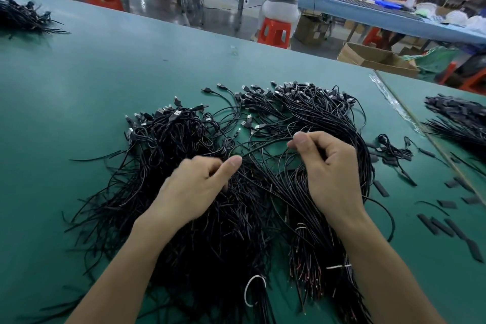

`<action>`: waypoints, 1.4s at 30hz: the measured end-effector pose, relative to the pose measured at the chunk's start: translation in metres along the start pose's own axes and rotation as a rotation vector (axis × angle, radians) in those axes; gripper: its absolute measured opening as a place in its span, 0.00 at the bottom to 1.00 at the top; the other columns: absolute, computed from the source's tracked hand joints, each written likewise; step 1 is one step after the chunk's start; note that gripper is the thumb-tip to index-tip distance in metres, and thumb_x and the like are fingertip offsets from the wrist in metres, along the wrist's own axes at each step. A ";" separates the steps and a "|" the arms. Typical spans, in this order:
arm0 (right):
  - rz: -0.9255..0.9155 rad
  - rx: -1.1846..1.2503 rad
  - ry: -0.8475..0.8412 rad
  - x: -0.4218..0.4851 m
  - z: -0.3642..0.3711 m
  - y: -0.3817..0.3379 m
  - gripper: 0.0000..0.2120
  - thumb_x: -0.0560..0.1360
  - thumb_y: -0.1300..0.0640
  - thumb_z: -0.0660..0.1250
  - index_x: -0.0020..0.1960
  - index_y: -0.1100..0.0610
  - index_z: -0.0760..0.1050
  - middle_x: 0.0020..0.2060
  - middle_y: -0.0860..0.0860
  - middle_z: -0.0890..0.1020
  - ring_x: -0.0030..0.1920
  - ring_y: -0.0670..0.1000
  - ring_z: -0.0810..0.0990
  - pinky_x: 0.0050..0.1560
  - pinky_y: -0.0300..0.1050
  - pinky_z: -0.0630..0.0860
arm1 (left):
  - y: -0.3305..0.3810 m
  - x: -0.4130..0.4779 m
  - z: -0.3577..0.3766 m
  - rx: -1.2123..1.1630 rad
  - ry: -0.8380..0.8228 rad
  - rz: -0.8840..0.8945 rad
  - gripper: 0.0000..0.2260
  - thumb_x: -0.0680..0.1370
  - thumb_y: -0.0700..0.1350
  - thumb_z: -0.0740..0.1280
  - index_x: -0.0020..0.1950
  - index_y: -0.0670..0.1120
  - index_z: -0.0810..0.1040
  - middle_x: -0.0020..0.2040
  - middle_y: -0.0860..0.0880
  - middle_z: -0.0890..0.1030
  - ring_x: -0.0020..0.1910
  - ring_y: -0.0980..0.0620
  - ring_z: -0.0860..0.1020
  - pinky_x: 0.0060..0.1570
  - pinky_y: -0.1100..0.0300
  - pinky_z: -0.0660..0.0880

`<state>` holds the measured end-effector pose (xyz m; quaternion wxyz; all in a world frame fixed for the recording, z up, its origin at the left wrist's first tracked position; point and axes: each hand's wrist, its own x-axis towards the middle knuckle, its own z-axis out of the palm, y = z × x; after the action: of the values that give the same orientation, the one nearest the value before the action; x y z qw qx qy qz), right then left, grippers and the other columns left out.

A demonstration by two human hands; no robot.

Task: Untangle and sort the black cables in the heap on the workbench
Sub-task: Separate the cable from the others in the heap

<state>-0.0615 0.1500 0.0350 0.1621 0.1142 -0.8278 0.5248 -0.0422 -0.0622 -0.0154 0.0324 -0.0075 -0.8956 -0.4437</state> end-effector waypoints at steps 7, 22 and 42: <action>0.091 0.083 0.105 0.007 -0.002 0.005 0.12 0.81 0.50 0.64 0.41 0.46 0.81 0.34 0.58 0.78 0.31 0.56 0.70 0.29 0.43 0.75 | 0.019 -0.010 -0.008 -0.504 -0.532 0.131 0.26 0.80 0.66 0.57 0.28 0.52 0.70 0.25 0.55 0.64 0.24 0.54 0.60 0.27 0.63 0.60; 0.085 -0.145 -0.730 -0.030 0.024 -0.006 0.08 0.81 0.53 0.66 0.44 0.48 0.80 0.22 0.42 0.71 0.23 0.42 0.65 0.25 0.39 0.63 | 0.033 -0.005 0.011 -1.342 -0.037 -0.002 0.19 0.80 0.52 0.58 0.38 0.46 0.82 0.26 0.52 0.67 0.22 0.58 0.64 0.21 0.66 0.65; 0.072 0.060 -0.474 -0.014 0.022 -0.016 0.16 0.79 0.44 0.62 0.34 0.43 0.76 0.27 0.52 0.71 0.29 0.57 0.64 0.29 0.61 0.66 | 0.044 -0.018 -0.004 -1.359 -0.562 0.046 0.23 0.81 0.57 0.59 0.29 0.50 0.68 0.21 0.56 0.64 0.18 0.60 0.60 0.18 0.68 0.58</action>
<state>-0.0463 0.1232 0.0341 -0.0588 0.2094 -0.8304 0.5130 -0.0221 -0.0385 0.0203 -0.2006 -0.1582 -0.3971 -0.8815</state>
